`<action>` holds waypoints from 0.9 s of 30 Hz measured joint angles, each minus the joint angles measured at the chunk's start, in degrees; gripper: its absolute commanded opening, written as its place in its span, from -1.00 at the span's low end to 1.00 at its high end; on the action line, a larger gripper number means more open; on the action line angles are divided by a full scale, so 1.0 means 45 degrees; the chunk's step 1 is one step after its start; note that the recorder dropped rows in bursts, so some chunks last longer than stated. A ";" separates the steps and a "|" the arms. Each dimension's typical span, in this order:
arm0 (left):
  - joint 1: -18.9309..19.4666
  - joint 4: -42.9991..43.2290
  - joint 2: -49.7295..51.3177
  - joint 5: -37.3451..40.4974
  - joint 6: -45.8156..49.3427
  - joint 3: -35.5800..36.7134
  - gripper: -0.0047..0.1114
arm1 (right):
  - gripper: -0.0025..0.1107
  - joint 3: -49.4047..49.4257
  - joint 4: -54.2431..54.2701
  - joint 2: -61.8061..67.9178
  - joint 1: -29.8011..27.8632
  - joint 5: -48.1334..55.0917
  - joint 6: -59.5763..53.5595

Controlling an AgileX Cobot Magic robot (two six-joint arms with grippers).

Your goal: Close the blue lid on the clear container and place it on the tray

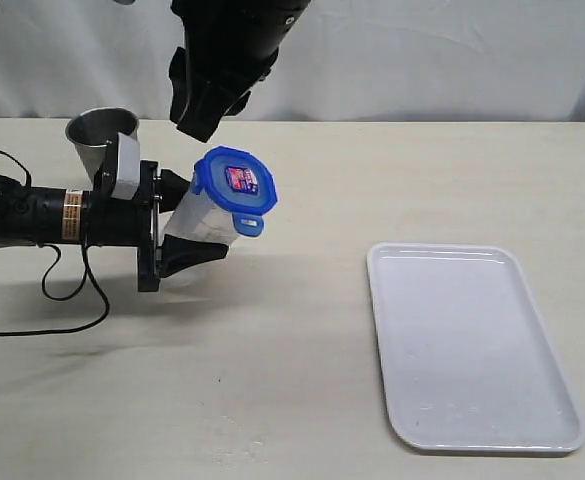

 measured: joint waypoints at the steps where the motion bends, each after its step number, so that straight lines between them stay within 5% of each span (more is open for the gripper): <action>1: 0.0000 -0.0036 0.0000 0.0000 -0.0197 0.0000 -0.92 | -0.27 0.0000 0.0000 -0.0032 0.0000 0.0131 0.0000; 13: -0.0008 -0.0108 0.0000 0.0000 -0.0597 0.0000 -0.92 | -0.07 0.2781 -0.2523 0.0840 0.0000 -0.0193 0.0246; 27: 0.0038 -0.0191 0.0000 0.0102 -0.0817 -0.0053 -0.92 | -0.19 0.3042 -0.2321 0.1072 0.0060 -0.2468 -0.0661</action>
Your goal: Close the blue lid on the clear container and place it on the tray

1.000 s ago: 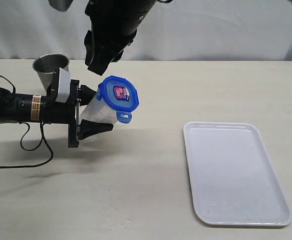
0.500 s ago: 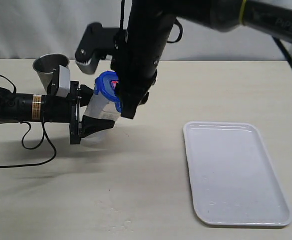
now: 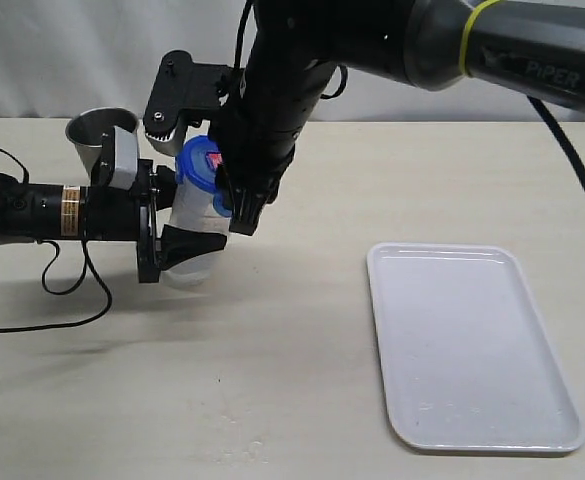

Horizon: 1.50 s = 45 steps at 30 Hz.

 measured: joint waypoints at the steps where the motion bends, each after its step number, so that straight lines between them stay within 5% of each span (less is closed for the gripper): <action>1: 0.0000 -0.0050 0.0000 0.0030 -0.0008 0.0000 -0.92 | -0.19 -0.0004 0.0000 0.0056 0.0000 -0.0027 -0.0068; 20: 0.0067 -0.0683 0.0000 0.1297 -0.1309 -0.0399 -0.92 | -0.39 -0.0354 -0.1655 0.1228 0.0951 -0.2869 -0.1201; 35: 0.0067 -0.0793 0.0000 0.1454 -0.1421 -0.0420 -0.92 | -0.47 -0.0354 -0.2648 0.1364 0.1153 -0.3191 -0.0096; 45: 0.0067 -0.1262 0.0000 0.1824 -0.1568 -0.0445 -0.92 | -0.48 -0.0383 -0.5352 0.1815 0.1518 -0.3808 0.1418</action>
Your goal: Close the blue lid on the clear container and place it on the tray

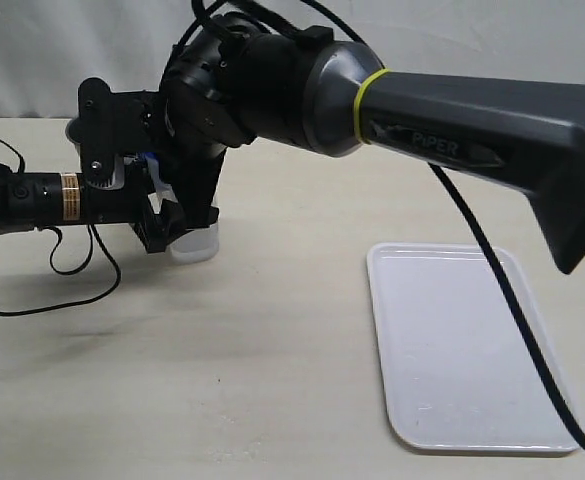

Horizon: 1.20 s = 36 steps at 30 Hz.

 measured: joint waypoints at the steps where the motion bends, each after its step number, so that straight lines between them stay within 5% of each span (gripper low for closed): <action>1: 0.0000 -0.0022 0.0000 0.0000 0.0000 -0.0021 -0.92 | -0.48 0.0000 -0.0022 0.0009 0.0000 0.0000 0.0000; 10: 0.0000 0.0002 0.0000 0.0005 0.0139 -0.0021 -0.92 | -0.44 0.0028 0.0778 -0.0405 -0.0097 0.0049 -0.0128; 19: -0.0283 0.1075 0.0000 -0.1065 0.0433 0.0029 -0.92 | 0.09 0.0405 0.4055 -0.1537 -0.0864 0.1230 -0.0360; 32: -0.0417 0.1190 0.0000 -0.1523 0.1503 0.0050 -0.92 | 0.06 0.0479 0.4885 -0.4586 -0.1317 0.2442 -0.0321; 36: -0.0952 0.1159 -0.0433 -0.0546 0.1438 0.0050 -0.92 | -0.16 0.0479 0.5912 -0.5804 -0.1965 0.3074 -0.0174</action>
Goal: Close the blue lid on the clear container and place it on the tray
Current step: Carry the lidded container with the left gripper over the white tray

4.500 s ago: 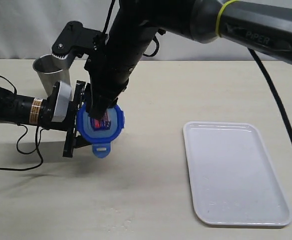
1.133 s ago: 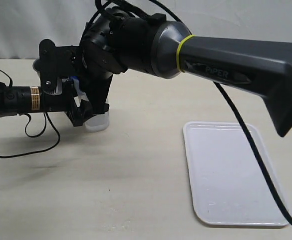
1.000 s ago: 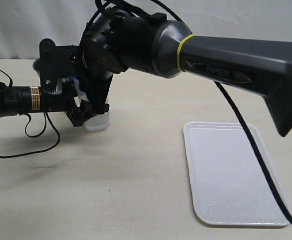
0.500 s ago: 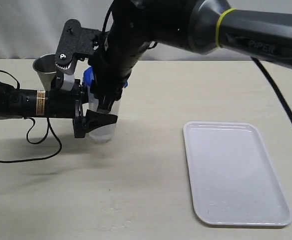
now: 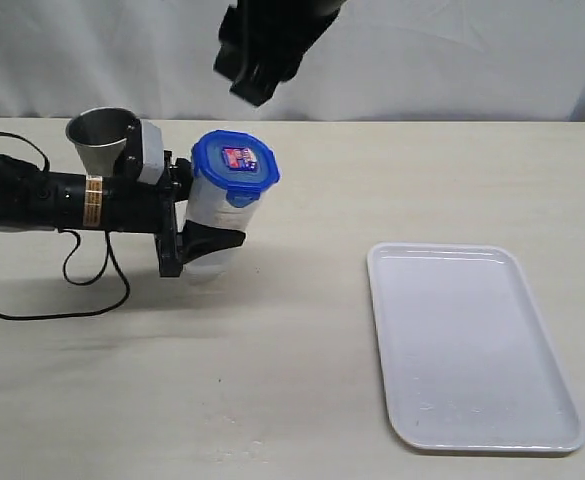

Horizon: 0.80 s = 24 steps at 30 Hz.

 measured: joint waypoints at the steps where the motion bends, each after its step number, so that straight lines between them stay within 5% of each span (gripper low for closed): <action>1: -0.0197 0.0000 -0.0220 0.0337 -0.0083 0.0000 -0.92 | -0.23 0.0000 0.0273 -0.0219 -0.0207 0.0190 0.0033; 10: -0.3245 0.0858 -0.2366 0.5777 -0.0416 -0.0023 -0.92 | -0.88 0.1581 0.1952 -0.2683 -0.2576 -0.1051 0.0098; 24: -0.8928 0.2648 -0.2804 1.5541 0.2301 -0.0860 -0.92 | -0.88 0.7709 0.4066 -0.6835 -0.4668 -0.7379 0.0272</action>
